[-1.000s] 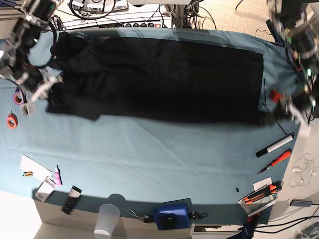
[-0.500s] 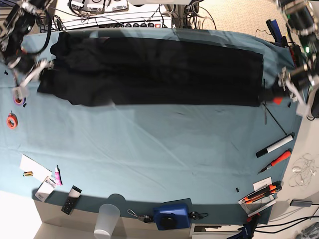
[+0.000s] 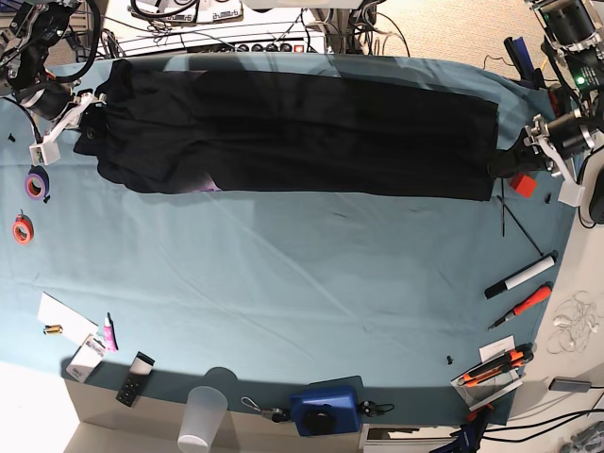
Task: Layout the t-shirt on the table in an organized manner, then fold the t-shirt properly
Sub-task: 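Lift the hem with both grippers and fold it over toward the collar, then release the folded hem and move the left gripper toward the shirt's middle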
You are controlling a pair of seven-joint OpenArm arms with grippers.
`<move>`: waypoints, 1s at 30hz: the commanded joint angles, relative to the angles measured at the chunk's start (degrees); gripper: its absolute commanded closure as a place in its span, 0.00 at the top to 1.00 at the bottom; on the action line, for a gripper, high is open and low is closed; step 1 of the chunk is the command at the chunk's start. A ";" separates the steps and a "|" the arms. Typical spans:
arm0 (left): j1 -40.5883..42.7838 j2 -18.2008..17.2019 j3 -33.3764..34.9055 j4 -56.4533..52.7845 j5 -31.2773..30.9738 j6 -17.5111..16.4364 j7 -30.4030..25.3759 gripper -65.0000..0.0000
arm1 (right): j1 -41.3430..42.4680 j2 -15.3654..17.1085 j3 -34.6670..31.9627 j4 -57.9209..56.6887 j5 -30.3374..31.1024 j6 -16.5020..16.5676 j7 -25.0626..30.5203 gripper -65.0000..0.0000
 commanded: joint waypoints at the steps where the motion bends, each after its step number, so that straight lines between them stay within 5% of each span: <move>1: -0.44 -1.16 -0.22 1.01 -1.84 -0.17 -0.60 0.28 | 0.00 1.31 0.59 0.96 0.55 0.06 -0.98 0.00; 4: -0.46 -1.16 -0.22 1.01 -1.84 0.04 -0.60 0.53 | 0.00 1.29 0.59 0.96 0.55 0.06 -1.50 0.18; 7: -0.28 -1.16 -0.22 1.01 -1.81 0.00 -0.60 0.53 | 0.00 1.29 0.59 0.96 0.52 0.06 -1.50 0.29; 11: 0.52 -1.14 -0.17 1.55 0.11 -0.20 -0.60 0.53 | 0.00 1.31 0.59 0.96 0.50 0.06 -1.50 0.29; 21: 0.63 -1.09 -0.17 12.59 19.34 1.57 -0.60 0.53 | 0.02 1.31 0.59 0.96 0.48 0.06 -1.50 0.29; 30: 0.63 3.87 -0.15 16.00 21.42 1.27 -0.60 0.53 | 0.02 1.31 0.59 0.96 0.50 -0.81 -1.50 0.29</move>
